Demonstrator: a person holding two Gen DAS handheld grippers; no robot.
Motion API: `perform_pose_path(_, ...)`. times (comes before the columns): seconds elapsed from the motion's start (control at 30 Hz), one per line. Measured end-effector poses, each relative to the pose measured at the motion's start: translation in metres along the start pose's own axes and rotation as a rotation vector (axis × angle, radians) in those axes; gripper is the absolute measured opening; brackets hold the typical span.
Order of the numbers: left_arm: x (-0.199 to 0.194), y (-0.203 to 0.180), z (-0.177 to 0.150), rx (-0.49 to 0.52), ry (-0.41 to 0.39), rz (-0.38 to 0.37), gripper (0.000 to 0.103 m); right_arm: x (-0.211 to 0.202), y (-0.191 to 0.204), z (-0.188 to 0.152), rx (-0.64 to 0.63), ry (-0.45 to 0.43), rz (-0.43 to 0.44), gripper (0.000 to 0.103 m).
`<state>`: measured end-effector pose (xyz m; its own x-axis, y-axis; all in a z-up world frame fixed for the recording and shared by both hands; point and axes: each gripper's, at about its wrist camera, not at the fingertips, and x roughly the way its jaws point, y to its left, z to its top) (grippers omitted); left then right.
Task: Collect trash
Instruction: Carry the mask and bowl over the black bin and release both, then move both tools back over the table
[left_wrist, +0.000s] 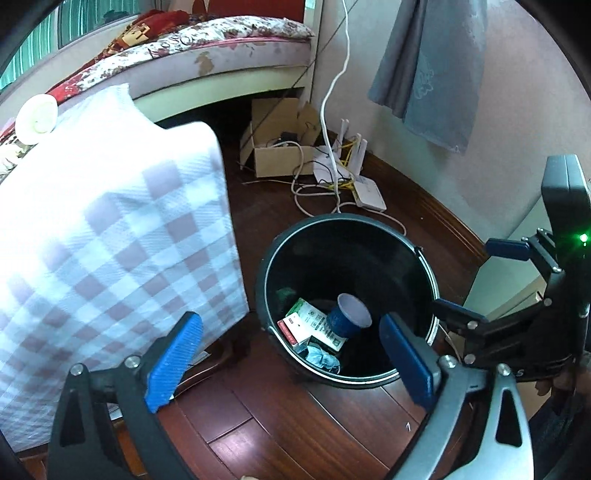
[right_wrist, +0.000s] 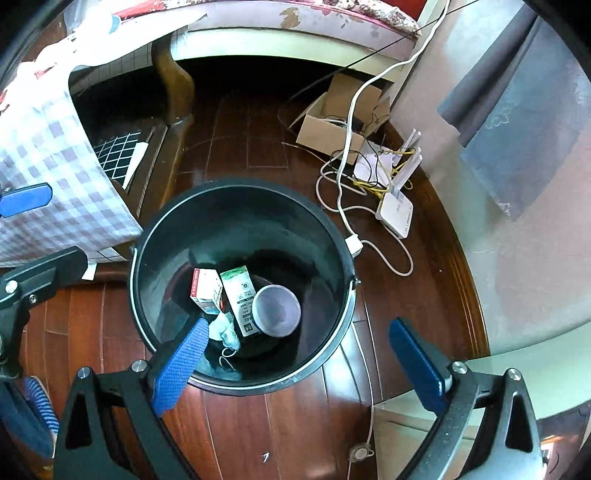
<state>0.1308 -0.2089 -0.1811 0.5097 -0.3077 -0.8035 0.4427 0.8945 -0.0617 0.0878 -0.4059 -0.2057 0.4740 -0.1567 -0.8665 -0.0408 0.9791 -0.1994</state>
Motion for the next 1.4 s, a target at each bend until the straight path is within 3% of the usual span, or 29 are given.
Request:
perform_pose_path(0.37, -0.039, 0.013, -0.001, -0.020, -0.057, 0.037, 0.099, -0.043, 0.014, 0.006, 0.017, -0.073, -0.004, 0.100)
perform_pose_path(0.7, -0.088, 0.053, -0.002, -0.083, -0.141, 0.098, 0.099, -0.090, 0.040, 0.035, 0.018, -0.177, 0.013, 0.101)
perform_pose_path(1.13, -0.144, 0.138, -0.017, -0.214, -0.217, 0.269, 0.099, -0.135, 0.111, 0.083, -0.062, -0.309, 0.124, 0.101)
perform_pose_path(1.4, -0.175, 0.225, -0.032, -0.335, -0.232, 0.416, 0.099, -0.146, 0.172, 0.125, -0.122, -0.363, 0.238, 0.101)
